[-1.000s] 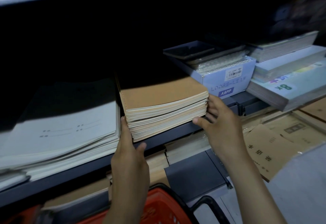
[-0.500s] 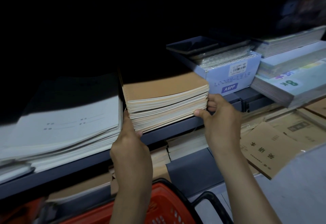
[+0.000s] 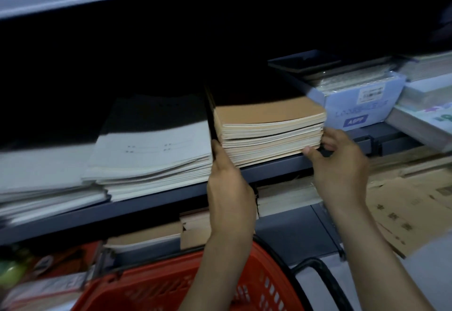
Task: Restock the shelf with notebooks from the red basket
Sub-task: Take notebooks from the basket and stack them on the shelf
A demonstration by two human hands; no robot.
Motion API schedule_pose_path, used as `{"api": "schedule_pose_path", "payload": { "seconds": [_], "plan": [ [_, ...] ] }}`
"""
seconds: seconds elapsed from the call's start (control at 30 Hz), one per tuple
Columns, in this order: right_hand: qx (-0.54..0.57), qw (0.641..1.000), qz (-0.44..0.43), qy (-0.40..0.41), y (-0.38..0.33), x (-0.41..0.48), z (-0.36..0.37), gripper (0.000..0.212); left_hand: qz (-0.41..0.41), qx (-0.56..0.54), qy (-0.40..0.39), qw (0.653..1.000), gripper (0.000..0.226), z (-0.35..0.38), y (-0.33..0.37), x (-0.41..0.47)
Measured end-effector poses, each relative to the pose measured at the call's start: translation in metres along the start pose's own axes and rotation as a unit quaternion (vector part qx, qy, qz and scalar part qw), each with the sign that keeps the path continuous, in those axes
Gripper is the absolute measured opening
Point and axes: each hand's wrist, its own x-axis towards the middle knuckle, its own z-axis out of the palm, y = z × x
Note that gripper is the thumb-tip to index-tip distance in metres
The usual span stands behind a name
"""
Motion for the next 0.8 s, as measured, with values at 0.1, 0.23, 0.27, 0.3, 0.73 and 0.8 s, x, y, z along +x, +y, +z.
{"api": "schedule_pose_path", "payload": {
  "seconds": [0.1, 0.23, 0.27, 0.3, 0.73, 0.8],
  "plan": [
    [0.036, 0.994, -0.052, 0.092, -0.031, -0.033, 0.008, 0.042, 0.061, -0.063, -0.057, 0.995, 0.068, -0.027, -0.004, -0.025],
    [0.105, 0.977, -0.183, -0.005, -0.071, -0.093, 0.025, 0.024, 0.131, -0.100, 0.031, 0.986, 0.040, -0.089, -0.048, -0.034],
    [0.099, 0.973, -0.204, -0.037, -0.075, -0.103, 0.031, 0.025, 0.125, -0.101, 0.079, 0.984, 0.037, -0.100, -0.067, -0.027],
    [0.089, 0.970, -0.218, -0.062, -0.077, -0.109, 0.038, 0.027, 0.105, -0.110, 0.113, 0.982, 0.035, -0.109, -0.083, -0.020],
    [0.111, 0.968, -0.092, -0.204, -0.087, -0.118, 0.096, 0.063, 0.004, -0.242, 0.013, 0.970, 0.062, -0.134, -0.132, 0.003],
    [0.120, 0.965, -0.087, -0.215, -0.082, -0.113, 0.098, 0.061, 0.024, -0.239, -0.013, 0.971, 0.060, -0.136, -0.135, 0.007]
  ]
}}
